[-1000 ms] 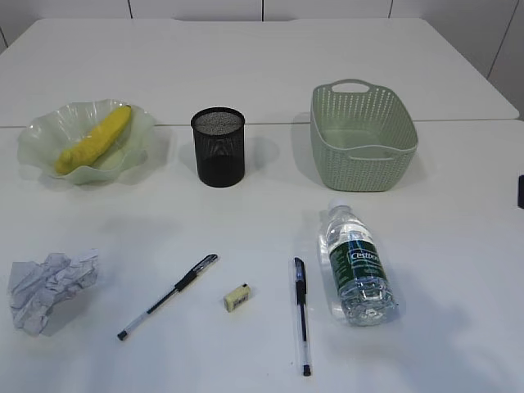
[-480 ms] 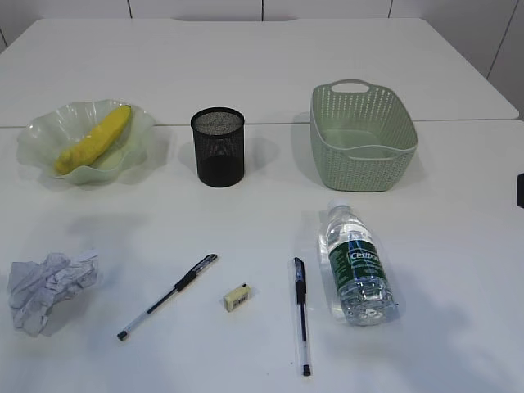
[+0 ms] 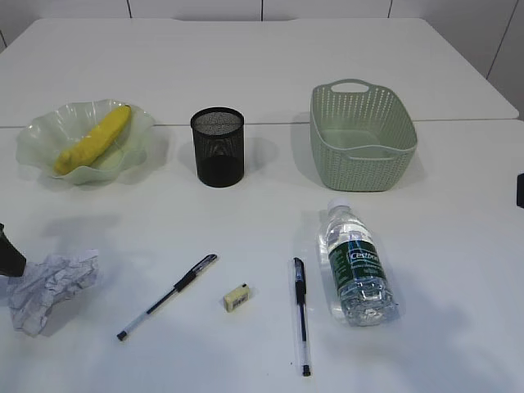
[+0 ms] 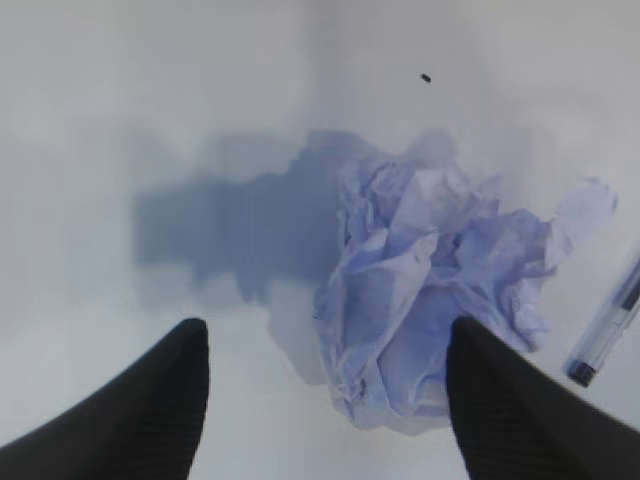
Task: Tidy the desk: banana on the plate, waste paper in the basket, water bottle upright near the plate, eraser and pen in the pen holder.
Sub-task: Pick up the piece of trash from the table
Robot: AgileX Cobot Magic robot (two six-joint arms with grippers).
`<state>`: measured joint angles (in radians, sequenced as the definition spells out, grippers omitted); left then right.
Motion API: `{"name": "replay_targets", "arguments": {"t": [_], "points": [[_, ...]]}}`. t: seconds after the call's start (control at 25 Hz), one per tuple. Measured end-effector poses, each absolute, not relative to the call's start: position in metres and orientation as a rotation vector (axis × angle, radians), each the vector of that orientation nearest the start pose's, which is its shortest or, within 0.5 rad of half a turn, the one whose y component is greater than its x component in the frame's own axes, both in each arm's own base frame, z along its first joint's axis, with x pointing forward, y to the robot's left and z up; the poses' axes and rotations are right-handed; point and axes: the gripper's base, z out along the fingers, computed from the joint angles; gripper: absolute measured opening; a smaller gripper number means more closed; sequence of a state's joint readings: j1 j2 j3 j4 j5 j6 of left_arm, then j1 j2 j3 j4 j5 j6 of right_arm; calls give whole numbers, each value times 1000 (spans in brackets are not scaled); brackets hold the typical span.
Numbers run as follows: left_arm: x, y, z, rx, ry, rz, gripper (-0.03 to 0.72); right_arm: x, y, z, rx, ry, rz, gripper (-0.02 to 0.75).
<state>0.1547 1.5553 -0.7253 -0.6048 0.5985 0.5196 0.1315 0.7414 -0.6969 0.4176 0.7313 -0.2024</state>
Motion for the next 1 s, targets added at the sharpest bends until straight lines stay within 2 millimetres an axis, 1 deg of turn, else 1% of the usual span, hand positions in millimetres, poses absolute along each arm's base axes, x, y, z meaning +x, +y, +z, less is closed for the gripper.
{"name": "replay_targets", "arguments": {"t": [0.24,0.48,0.88,1.0], "points": [[265,11,168,-129,2753,-430,528,133,42,322,-169,2216,441,501],[271,7,156,-116,2756,-505,528,134,42,323,-165,2204,438,501],[274,7,137,-142,2801,-542,528,134,42,323,-165,2203,437,501],[275,6,135,-141,2800,-552,508,134,42,323,-165,2203,437,501]]}}
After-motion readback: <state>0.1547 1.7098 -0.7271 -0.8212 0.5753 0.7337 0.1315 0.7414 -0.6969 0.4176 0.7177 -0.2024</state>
